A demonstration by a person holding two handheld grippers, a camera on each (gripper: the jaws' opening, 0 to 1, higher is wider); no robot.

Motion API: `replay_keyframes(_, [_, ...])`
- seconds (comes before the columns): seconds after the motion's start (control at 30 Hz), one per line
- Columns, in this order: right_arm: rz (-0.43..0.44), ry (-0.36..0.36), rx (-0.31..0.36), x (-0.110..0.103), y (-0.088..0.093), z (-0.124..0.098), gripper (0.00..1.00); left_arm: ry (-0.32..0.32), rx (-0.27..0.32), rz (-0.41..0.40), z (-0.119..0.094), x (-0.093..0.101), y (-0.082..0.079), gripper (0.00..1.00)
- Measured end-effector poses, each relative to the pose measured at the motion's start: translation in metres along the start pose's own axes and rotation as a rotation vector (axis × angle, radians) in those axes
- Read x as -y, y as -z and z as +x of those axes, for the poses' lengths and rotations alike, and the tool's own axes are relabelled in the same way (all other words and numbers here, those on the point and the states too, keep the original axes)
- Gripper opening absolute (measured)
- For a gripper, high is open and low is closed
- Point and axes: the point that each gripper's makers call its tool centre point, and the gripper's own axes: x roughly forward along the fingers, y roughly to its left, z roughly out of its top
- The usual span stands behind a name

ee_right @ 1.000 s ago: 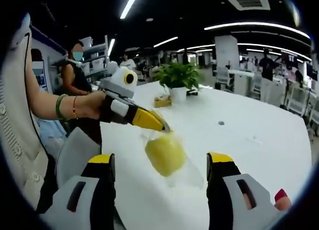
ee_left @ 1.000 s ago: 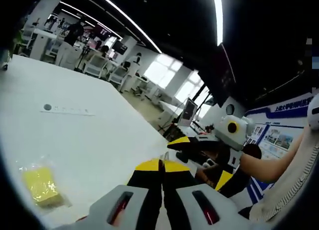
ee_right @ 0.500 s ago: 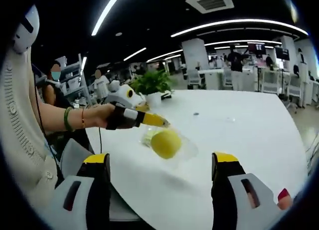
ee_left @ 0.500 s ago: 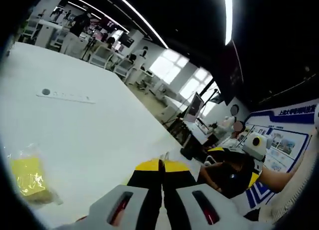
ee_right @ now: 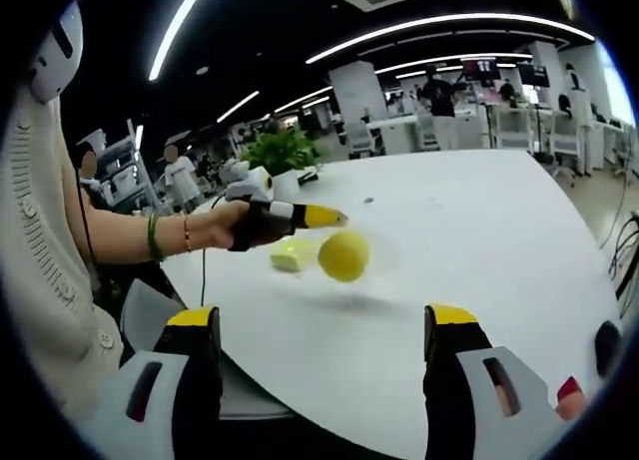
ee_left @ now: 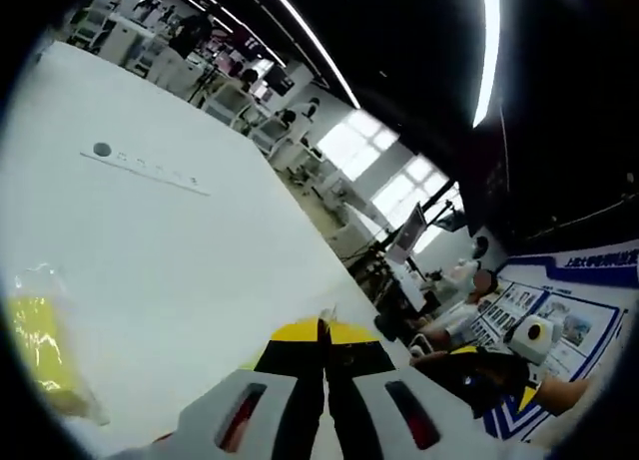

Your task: Compare the silicone blocks by pressing each to a similar depth, holding the contact briefly, and releasing to observe deformation and rebound differences across the visible hardness samples.

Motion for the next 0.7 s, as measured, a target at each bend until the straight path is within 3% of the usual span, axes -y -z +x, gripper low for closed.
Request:
replay_keyframes(0.37, [0.007, 0.048, -0.032, 0.02, 0.002, -0.004, 0.77, -0.102, 0.031, -0.026, 0.01, -0.051, -0.012, 0.0])
replay_keyframes(0.7, [0.024, 0.062, -0.072, 0.027, 0.014, 0.001, 0.76, -0.171, 0.009, -0.051, 0.017, -0.096, -0.011, 0.0])
